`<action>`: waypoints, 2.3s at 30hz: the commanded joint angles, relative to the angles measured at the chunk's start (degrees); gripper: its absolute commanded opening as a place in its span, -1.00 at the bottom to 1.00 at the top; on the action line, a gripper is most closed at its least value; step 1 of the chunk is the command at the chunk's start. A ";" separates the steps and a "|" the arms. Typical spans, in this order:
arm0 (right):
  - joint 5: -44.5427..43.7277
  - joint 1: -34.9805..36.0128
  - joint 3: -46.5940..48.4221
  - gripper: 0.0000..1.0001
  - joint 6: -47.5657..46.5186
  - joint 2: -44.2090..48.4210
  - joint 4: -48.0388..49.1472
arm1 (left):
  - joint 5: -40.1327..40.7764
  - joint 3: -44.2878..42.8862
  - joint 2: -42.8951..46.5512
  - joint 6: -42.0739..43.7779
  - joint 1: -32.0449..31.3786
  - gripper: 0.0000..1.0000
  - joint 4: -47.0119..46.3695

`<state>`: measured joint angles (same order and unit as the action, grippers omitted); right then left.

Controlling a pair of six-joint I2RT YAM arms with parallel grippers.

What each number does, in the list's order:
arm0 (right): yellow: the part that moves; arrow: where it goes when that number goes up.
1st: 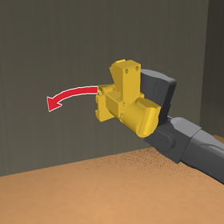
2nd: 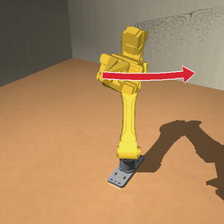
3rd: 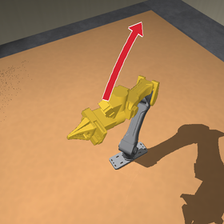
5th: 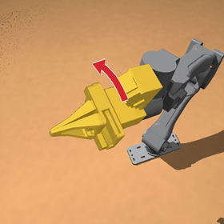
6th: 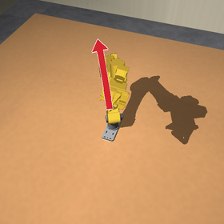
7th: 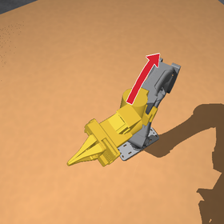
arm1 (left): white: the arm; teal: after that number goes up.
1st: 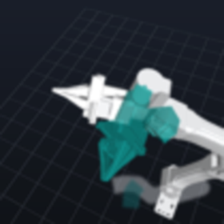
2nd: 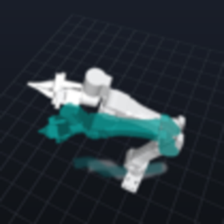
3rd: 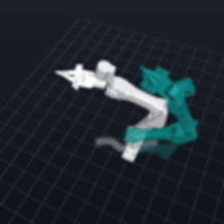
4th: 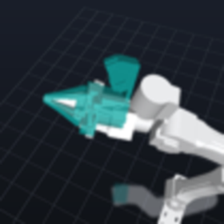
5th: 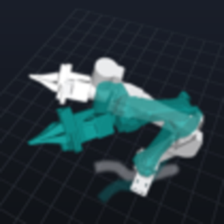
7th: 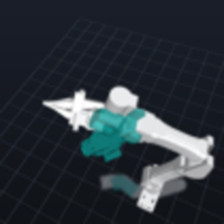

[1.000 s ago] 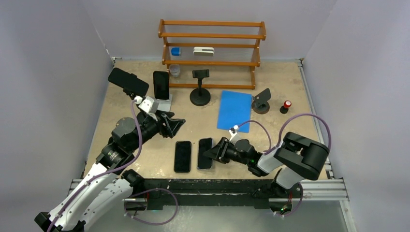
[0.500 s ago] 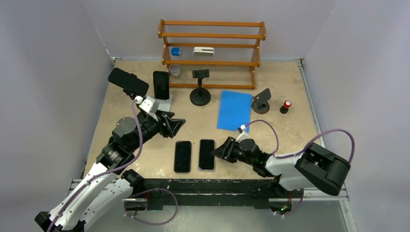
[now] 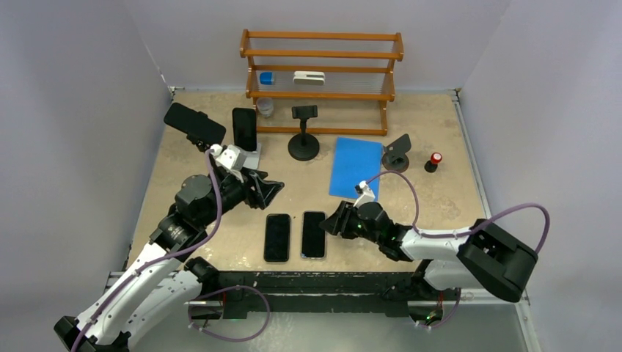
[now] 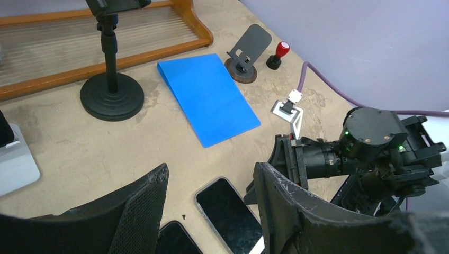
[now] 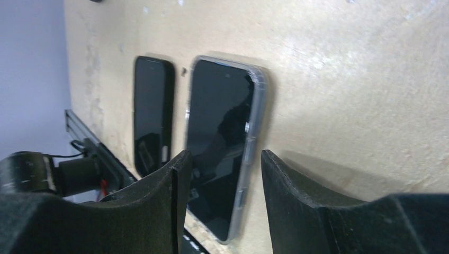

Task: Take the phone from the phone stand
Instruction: Place the phone at the center of the board.

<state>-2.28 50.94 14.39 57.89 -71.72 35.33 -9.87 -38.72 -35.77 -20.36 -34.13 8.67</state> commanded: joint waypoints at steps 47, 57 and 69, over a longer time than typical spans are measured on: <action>5.97 2.33 -1.73 0.03 0.32 -5.38 4.42 | -3.18 0.05 0.65 0.10 0.42 0.16 -2.67; 8.13 7.78 -1.43 0.04 1.51 -9.11 8.38 | -3.45 0.12 0.64 -0.05 0.42 0.17 -2.65; 5.20 8.99 2.38 0.03 0.86 -13.96 8.19 | -3.30 0.14 0.48 -0.10 0.38 0.16 -2.60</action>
<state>5.63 59.59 15.35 60.16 -85.45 48.34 -12.67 -38.61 -35.62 -20.40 -34.13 8.60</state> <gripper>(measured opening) 0.514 0.583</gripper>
